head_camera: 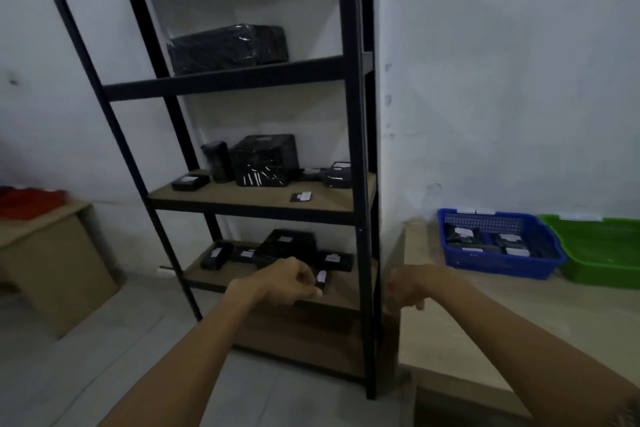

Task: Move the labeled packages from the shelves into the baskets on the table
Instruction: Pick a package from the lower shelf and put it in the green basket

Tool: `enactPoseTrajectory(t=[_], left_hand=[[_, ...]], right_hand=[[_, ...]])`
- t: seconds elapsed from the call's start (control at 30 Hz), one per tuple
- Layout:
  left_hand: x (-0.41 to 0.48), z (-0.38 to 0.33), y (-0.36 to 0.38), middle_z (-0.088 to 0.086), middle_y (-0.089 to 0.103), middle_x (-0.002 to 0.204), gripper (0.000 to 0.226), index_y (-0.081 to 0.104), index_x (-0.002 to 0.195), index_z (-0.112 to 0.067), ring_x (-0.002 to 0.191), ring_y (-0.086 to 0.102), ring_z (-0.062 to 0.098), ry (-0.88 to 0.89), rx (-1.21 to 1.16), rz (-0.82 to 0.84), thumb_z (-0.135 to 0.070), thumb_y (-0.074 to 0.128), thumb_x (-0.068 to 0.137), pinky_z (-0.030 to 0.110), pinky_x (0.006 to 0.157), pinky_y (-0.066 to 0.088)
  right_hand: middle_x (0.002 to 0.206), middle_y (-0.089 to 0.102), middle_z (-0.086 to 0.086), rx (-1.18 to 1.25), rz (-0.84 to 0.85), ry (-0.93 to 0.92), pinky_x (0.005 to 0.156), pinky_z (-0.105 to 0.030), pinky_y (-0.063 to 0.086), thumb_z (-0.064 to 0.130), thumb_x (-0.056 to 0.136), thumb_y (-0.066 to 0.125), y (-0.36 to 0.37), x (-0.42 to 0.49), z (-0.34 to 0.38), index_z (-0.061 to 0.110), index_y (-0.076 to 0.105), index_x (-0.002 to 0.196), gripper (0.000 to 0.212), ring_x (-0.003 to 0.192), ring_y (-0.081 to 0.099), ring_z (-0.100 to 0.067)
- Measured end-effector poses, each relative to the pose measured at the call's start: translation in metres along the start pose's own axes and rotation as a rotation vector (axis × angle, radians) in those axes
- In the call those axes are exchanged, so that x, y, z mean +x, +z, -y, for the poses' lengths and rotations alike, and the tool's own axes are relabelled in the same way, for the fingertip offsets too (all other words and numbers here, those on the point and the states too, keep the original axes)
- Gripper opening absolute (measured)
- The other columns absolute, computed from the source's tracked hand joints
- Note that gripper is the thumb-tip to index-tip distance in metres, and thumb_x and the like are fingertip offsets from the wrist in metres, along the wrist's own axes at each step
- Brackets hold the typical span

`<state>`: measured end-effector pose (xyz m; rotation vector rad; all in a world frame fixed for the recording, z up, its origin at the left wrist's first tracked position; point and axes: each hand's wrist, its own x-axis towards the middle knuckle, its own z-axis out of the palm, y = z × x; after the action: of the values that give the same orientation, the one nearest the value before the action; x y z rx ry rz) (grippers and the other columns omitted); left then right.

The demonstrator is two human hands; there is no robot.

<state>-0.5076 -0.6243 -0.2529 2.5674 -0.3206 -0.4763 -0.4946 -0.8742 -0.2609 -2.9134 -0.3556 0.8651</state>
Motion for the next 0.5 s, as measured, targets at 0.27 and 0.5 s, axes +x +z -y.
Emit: enactPoseTrajectory(t=[0.27,0.5], left_hand=[[-0.005,0.082,-0.072,-0.001,0.065,0.099,0.018,0.063,0.098,-0.027,0.089,0.061,0.010,-0.067,-0.006,-0.157,-0.041,0.065,0.088,0.025,0.076,0.051],[0.014,0.158,-0.122,0.003,0.064,0.101,0.018,0.067,0.095,-0.020,0.090,0.063,0.016,-0.148,-0.039,-0.234,-0.036,0.066,0.088,0.034,0.084,0.055]], right_hand=[[0.112,0.055,-0.002,-0.031,-0.136,-0.136,0.074,-0.025,0.043,0.039,0.090,0.059,-0.072,0.058,0.086,0.019,0.056,0.119,0.036,0.096,0.052,-0.016],[0.109,0.054,-0.001,-0.116,-0.102,-0.242,0.079,-0.029,0.041,0.041,0.091,0.057,-0.101,0.131,0.153,0.019,0.053,0.120,0.037,0.095,0.051,-0.015]])
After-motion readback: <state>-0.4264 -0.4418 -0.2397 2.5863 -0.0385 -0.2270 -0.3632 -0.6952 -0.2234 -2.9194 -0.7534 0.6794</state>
